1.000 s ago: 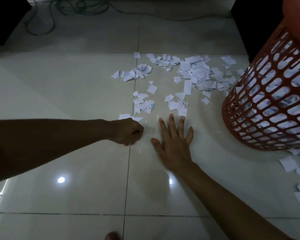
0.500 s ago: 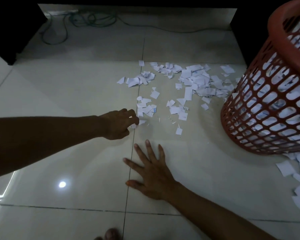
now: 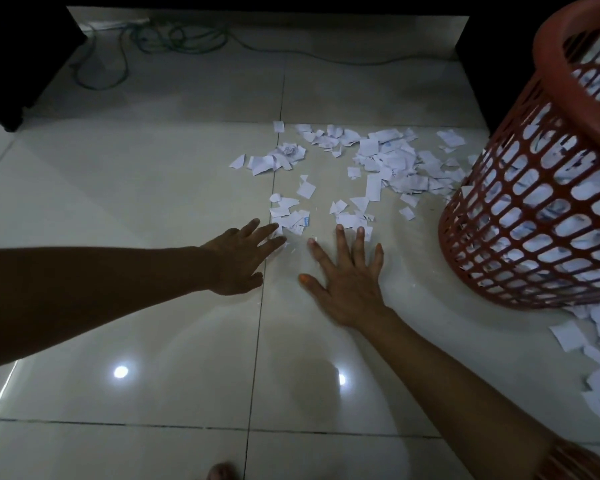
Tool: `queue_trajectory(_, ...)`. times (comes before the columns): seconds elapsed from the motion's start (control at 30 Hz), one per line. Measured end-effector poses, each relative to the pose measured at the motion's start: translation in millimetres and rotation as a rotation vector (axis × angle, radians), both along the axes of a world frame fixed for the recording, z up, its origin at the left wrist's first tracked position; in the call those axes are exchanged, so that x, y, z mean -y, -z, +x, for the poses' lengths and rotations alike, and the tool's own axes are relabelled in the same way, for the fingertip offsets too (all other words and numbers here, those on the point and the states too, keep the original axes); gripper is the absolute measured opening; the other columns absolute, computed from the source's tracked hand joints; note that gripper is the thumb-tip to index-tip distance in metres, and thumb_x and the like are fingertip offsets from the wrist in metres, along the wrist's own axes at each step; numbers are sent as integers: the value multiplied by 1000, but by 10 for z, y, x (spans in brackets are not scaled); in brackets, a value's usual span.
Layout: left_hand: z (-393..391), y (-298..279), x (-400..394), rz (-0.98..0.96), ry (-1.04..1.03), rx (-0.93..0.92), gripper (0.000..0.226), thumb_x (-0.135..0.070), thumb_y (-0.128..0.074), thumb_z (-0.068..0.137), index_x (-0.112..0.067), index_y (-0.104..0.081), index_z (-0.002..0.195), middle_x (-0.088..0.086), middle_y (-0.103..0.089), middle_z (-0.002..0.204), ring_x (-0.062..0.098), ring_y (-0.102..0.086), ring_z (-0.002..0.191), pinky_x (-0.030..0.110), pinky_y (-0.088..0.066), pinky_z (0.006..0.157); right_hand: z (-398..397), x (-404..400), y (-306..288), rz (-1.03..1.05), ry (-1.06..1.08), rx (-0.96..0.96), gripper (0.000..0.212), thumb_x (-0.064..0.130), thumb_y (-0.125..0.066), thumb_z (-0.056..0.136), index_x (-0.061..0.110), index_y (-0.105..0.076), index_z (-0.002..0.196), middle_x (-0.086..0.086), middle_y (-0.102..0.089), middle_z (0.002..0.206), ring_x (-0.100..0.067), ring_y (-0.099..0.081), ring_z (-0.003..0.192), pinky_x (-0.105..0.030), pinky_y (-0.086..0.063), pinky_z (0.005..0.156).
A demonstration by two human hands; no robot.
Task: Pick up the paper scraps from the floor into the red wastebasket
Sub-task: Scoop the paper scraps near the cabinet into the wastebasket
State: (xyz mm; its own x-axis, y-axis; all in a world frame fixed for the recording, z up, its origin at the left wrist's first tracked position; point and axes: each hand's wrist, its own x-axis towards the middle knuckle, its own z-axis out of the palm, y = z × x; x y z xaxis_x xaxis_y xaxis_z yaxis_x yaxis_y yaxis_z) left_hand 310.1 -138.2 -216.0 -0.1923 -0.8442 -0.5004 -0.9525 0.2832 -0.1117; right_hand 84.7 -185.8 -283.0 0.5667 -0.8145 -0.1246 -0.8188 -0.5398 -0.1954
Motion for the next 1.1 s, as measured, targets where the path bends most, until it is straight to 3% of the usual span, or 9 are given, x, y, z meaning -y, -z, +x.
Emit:
queue_trajectory(0.13, -8, 136, 95, -73, -76, -20, 93, -64, -36, 92, -20, 23, 150, 11, 25, 158, 38, 16, 146, 50, -6, 118, -18, 92, 15, 16, 139, 54, 79, 78, -21, 86, 43, 8, 151, -7, 21, 160, -34, 27, 143, -60, 14, 111)
queue_trajectory(0.27, 40, 288, 270, -141, -112, -22, 100, -77, -28, 85, -24, 32, 145, 10, 26, 157, 40, 18, 145, 56, -2, 116, 38, 182, 76, 65, 234, 59, 87, 82, -24, 82, 41, 12, 151, -9, 22, 159, -34, 26, 143, -60, 13, 113)
queue_trajectory(0.5, 173, 439, 596, -250, -224, -189, 76, -59, -18, 93, -24, 14, 152, 9, 12, 161, 39, 7, 147, 56, -6, 115, 358, 344, 92, 87, 158, 61, 88, 84, -21, 81, 40, 11, 151, -9, 20, 160, -35, 26, 143, -62, 13, 111)
queue_trajectory(0.73, 445, 474, 1138, -364, -354, -242, 87, -71, -32, 88, -30, 7, 153, 7, 12, 162, 41, 9, 146, 62, -5, 113, 600, 495, 123, -7, 187, 201, 99, 90, -29, 72, 41, 0, 152, -8, 16, 161, -34, 19, 146, -63, 1, 112)
queue_trajectory(0.93, 525, 503, 1625, -411, -442, -305, 72, -66, -27, 93, -37, 4, 152, 3, 11, 162, 43, 9, 145, 64, -3, 113, 870, 578, 124, 31, 245, 202, 111, 98, -32, 60, 46, 4, 151, -11, 20, 160, -40, 22, 144, -70, 9, 108)
queue_trajectory(1.03, 521, 540, 1777, -395, -413, -306, 65, -60, -26, 96, -40, 1, 152, 1, 11, 162, 42, 10, 146, 64, -1, 113, 982, 586, 142, 8, 203, 128, 108, 99, -27, 60, 46, 1, 150, -14, 18, 160, -42, 21, 143, -71, 10, 107)
queue_trajectory(1.1, 536, 589, 1828, -342, -375, -317, 63, -59, -25, 97, -42, -1, 152, -1, 10, 162, 41, 11, 146, 63, 0, 113, 996, 585, 169, -40, 156, 69, 96, 95, -21, 67, 47, -9, 150, -16, 4, 161, -43, 10, 145, -70, 4, 109)
